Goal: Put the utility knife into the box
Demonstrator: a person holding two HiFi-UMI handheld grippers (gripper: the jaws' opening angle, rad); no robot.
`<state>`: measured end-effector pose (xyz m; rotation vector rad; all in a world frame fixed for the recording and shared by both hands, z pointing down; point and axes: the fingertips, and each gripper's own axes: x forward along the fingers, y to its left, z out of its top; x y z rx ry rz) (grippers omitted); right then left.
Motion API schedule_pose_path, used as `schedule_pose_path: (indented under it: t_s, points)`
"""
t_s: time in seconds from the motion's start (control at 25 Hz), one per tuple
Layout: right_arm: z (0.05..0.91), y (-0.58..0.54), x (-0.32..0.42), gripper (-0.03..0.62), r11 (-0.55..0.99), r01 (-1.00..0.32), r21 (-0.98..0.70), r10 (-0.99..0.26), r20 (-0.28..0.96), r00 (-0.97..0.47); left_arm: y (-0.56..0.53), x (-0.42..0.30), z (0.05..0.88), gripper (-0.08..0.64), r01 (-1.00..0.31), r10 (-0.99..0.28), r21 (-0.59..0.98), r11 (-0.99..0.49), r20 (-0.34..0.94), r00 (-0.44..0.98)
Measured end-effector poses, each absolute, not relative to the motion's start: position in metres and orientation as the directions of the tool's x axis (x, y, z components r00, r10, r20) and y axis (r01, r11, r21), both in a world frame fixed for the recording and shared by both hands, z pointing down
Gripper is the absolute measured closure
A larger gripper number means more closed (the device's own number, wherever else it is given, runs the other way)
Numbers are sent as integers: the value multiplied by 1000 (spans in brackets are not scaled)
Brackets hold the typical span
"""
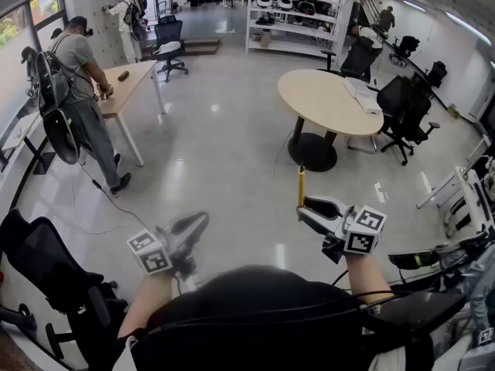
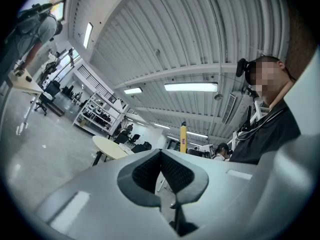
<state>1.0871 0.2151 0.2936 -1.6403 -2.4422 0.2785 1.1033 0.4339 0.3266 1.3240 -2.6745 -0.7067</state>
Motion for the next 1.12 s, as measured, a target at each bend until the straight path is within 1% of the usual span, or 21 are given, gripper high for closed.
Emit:
schedule_pose_path:
  t_s: [0.36,0.6,1.12]
  points:
    - [295,224,1092,460,384,886,-261,922,49,-385,441,1107,326,561,-744,-780,435,507,-136,-611]
    - [295,241,1105,460,327,900,-290,943,31,-333,454,1109,328,561,-747,-786,441,498,-136,-604]
    - [291,290,1094,460,340,889,-308,938,44,-344,510,1111,335,561,-730,-762,455,510,-154,-628]
